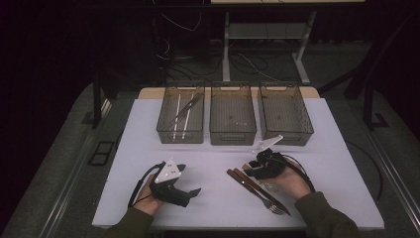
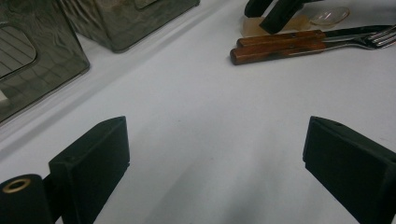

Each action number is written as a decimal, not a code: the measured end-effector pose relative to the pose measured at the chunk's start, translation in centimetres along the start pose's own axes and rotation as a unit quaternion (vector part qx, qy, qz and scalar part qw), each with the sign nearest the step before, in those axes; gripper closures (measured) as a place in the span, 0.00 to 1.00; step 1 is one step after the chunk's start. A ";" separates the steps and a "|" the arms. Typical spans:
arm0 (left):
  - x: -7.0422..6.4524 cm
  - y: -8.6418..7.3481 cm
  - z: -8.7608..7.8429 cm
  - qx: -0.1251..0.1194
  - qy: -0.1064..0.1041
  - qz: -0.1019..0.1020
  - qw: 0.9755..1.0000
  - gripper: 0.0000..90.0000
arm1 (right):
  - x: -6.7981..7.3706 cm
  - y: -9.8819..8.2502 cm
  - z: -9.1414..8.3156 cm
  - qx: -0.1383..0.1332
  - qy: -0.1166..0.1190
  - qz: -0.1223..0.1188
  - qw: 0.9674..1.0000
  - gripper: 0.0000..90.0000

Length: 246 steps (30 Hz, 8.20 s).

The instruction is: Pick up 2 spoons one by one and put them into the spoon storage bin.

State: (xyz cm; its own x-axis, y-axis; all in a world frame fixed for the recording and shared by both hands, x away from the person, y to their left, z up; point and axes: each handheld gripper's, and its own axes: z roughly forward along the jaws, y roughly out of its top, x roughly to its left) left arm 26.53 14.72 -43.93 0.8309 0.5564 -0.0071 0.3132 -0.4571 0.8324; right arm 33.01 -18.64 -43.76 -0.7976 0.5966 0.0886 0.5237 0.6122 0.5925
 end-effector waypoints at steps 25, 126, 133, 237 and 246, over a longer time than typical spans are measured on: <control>0.0 0.0 0.0 0.001 -0.003 0.005 1.000 0.07 | 1.4 0.4 0.3 0.024 -0.039 -0.029 0.999 0.81; 0.3 0.1 -0.3 -0.021 -0.011 -0.006 1.000 0.09 | -7.8 13.5 -3.5 -0.105 -0.048 0.086 0.990 0.82; 0.3 0.1 -0.4 -0.023 -0.013 -0.006 1.000 0.09 | -8.9 15.0 -2.9 -0.098 -0.065 0.095 0.988 0.82; 0.3 0.0 -0.2 -0.017 -0.008 -0.010 1.000 0.09 | -4.2 -0.7 -7.8 -0.043 -0.012 0.064 0.997 0.83; 0.2 -0.1 -0.2 -0.015 -0.007 -0.010 1.000 0.09 | -3.4 -4.7 -8.3 -0.029 -0.014 0.068 0.997 1.00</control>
State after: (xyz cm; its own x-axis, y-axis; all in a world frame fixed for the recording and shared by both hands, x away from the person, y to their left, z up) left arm 26.59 15.00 -43.87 0.8308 0.5557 -0.0307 0.3161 -0.4258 0.8478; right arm 30.74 -27.87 -40.22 -0.7112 0.6868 0.1499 0.6080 0.4940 0.6215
